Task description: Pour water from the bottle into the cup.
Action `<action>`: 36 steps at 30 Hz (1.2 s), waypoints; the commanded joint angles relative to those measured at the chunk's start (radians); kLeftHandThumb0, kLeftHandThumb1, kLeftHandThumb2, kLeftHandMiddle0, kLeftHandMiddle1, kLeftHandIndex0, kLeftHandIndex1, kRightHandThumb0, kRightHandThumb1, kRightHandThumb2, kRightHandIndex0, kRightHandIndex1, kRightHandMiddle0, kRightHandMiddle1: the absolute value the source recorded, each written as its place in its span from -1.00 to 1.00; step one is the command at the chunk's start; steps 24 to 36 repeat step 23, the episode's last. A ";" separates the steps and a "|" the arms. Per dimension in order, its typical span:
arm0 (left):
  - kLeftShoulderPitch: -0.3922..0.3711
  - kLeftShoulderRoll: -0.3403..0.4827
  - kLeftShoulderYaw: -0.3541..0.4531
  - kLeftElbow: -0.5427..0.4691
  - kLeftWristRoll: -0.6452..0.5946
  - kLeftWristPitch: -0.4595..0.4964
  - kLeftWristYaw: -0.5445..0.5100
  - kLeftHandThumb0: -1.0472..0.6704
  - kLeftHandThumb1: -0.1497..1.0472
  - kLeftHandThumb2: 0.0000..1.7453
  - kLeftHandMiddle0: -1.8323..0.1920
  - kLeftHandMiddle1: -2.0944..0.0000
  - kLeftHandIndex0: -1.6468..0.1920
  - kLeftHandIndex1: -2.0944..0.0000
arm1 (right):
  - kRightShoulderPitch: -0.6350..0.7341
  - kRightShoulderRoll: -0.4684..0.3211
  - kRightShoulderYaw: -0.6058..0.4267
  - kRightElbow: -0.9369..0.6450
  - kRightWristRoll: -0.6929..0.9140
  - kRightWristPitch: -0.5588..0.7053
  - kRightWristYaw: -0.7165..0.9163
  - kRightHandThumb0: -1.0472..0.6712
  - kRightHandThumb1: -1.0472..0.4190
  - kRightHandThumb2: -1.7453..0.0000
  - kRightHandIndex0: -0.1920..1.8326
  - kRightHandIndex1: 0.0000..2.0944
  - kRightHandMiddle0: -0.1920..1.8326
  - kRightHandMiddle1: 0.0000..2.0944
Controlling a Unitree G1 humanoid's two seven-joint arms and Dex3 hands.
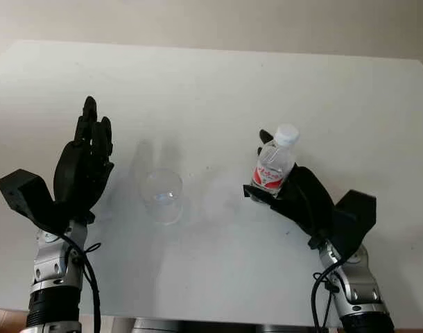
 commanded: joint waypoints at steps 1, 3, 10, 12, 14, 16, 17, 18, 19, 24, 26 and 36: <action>-0.016 0.007 0.002 0.005 0.001 -0.011 -0.003 -0.65 1.00 -0.21 1.00 1.00 1.00 1.00 | 0.021 -0.009 -0.007 0.034 -0.011 -0.033 -0.008 -0.99 -0.85 0.93 -1.00 -1.00 -1.00 -1.00; -0.017 0.007 0.002 0.007 0.001 -0.010 -0.002 -0.65 1.00 -0.22 1.00 1.00 1.00 1.00 | 0.015 0.002 -0.016 0.048 -0.007 -0.077 -0.023 -0.98 -0.87 0.93 -1.00 -1.00 -1.00 -1.00; -0.019 0.008 0.005 0.011 -0.003 -0.008 -0.006 -0.65 1.00 -0.22 1.00 1.00 1.00 1.00 | 0.003 0.017 -0.045 0.044 -0.006 -0.169 -0.092 -0.95 -0.92 0.92 -1.00 -1.00 -1.00 -1.00; -0.021 0.011 0.005 0.012 -0.006 -0.004 -0.009 -0.65 1.00 -0.22 1.00 1.00 1.00 1.00 | -0.002 0.012 -0.051 0.037 -0.010 -0.173 -0.108 -0.95 -0.93 0.93 -1.00 -1.00 -1.00 -1.00; -0.024 0.011 0.006 0.014 -0.008 -0.002 -0.010 -0.66 1.00 -0.23 1.00 1.00 1.00 1.00 | -0.015 0.017 -0.062 0.040 -0.011 -0.180 -0.134 -0.94 -0.92 0.94 -1.00 -1.00 -1.00 -1.00; -0.024 0.010 0.005 0.014 -0.005 -0.003 -0.008 -0.66 1.00 -0.23 1.00 1.00 1.00 1.00 | -0.035 0.021 -0.072 0.049 -0.005 -0.183 -0.151 -0.93 -0.91 0.94 -1.00 -1.00 -1.00 -1.00; -0.024 0.009 0.005 0.014 -0.004 -0.003 -0.006 -0.66 1.00 -0.23 1.00 1.00 1.00 1.00 | -0.045 0.021 -0.076 0.053 0.000 -0.184 -0.155 -0.92 -0.91 0.94 -1.00 -1.00 -1.00 -1.00; -0.025 0.008 0.005 0.014 -0.005 -0.003 -0.006 -0.66 1.00 -0.23 1.00 1.00 1.00 1.00 | -0.056 0.022 -0.080 0.054 0.005 -0.180 -0.160 -0.92 -0.91 0.94 -1.00 -1.00 -1.00 -1.00; -0.025 0.008 0.006 0.014 -0.007 -0.003 -0.006 -0.66 1.00 -0.23 1.00 1.00 1.00 1.00 | -0.062 0.023 -0.082 0.054 0.007 -0.178 -0.164 -0.92 -0.90 0.94 -1.00 -1.00 -1.00 -1.00; -0.023 0.007 0.008 0.010 -0.015 -0.004 -0.012 -0.65 1.00 -0.23 1.00 1.00 1.00 1.00 | -0.082 0.024 -0.078 0.046 0.003 -0.165 -0.177 -0.95 -0.88 0.95 -1.00 -1.00 -1.00 -1.00; -0.023 0.007 0.008 0.010 -0.015 -0.004 -0.012 -0.65 1.00 -0.23 1.00 1.00 1.00 1.00 | -0.082 0.024 -0.078 0.046 0.003 -0.165 -0.177 -0.95 -0.88 0.95 -1.00 -1.00 -1.00 -1.00; -0.023 0.007 0.008 0.010 -0.015 -0.004 -0.012 -0.65 1.00 -0.23 1.00 1.00 1.00 1.00 | -0.082 0.024 -0.078 0.046 0.003 -0.165 -0.177 -0.95 -0.88 0.95 -1.00 -1.00 -1.00 -1.00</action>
